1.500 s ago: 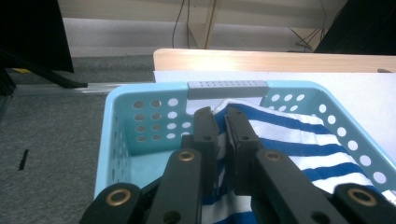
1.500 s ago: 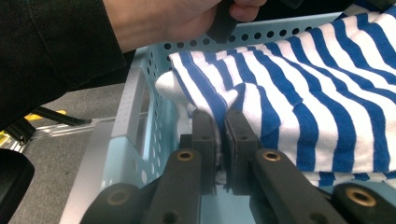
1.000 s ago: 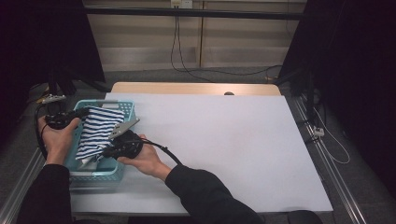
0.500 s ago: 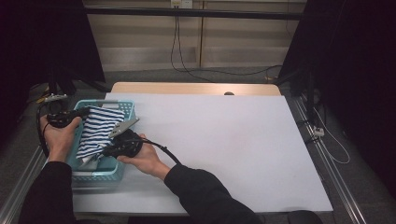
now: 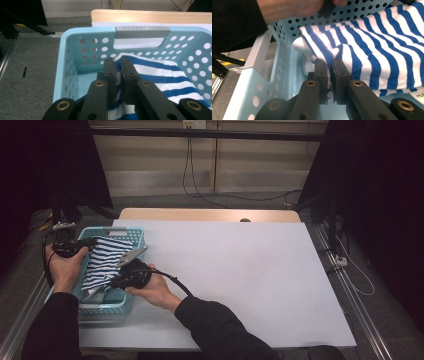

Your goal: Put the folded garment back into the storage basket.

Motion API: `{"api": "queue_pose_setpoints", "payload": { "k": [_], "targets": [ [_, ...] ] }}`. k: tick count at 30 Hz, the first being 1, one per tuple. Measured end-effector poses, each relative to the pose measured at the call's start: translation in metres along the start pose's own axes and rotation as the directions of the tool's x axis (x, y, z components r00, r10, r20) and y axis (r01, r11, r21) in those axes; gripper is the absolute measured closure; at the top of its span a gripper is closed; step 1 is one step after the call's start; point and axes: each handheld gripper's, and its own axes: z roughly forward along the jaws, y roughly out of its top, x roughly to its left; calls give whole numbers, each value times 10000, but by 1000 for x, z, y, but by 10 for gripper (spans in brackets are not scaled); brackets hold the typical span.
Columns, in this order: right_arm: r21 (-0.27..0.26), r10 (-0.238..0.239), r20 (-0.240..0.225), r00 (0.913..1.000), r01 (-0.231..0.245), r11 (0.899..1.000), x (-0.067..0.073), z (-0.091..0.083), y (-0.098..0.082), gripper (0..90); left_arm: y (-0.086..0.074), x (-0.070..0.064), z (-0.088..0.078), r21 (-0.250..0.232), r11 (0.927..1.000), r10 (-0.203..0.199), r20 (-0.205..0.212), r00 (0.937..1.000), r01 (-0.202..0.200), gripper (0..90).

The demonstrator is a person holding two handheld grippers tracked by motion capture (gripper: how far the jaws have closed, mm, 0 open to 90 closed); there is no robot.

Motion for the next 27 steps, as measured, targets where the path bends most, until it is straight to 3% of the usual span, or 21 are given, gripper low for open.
{"api": "queue_pose_setpoints", "payload": {
  "k": [4, 6, 10, 14, 24, 26, 27],
  "targets": [
    [83, -24, 7, 10000, 24, 10000, -1, 0, 0, 833, 0, -1, 3, 259, 9996, 102, -126, 9999, -99, 812],
    [42, 43, 14, 10000, -43, 10000, -1, 0, 0, 801, 0, -2, 5, 402, 9991, 156, -273, 9995, -145, 679],
    [63, 67, 151, 9999, -68, 10000, -1, -1, 1, 654, 1, -4, 2, 149, 9991, 401, -161, 9991, -398, 591],
    [78, 34, 178, 9998, -35, 10000, -2, -3, 2, 534, 1, -2, 1, -67, 9999, 127, -276, 9995, -129, 462],
    [-126, 250, 308, 9992, -246, 9996, -7, -15, 6, 368, 3, -1, -8, -597, 9982, -125, -369, 9992, 102, 185],
    [-222, 277, 421, 9987, -268, 9994, -7, -18, 7, 330, 3, -2, -12, -731, 9973, 36, -584, 9983, -79, 141],
    [-280, 325, 484, 9983, -311, 9991, -7, -19, 7, 312, 2, -1, -13, -799, 9968, -30, -488, 9988, -9, 118]
  ]
}}
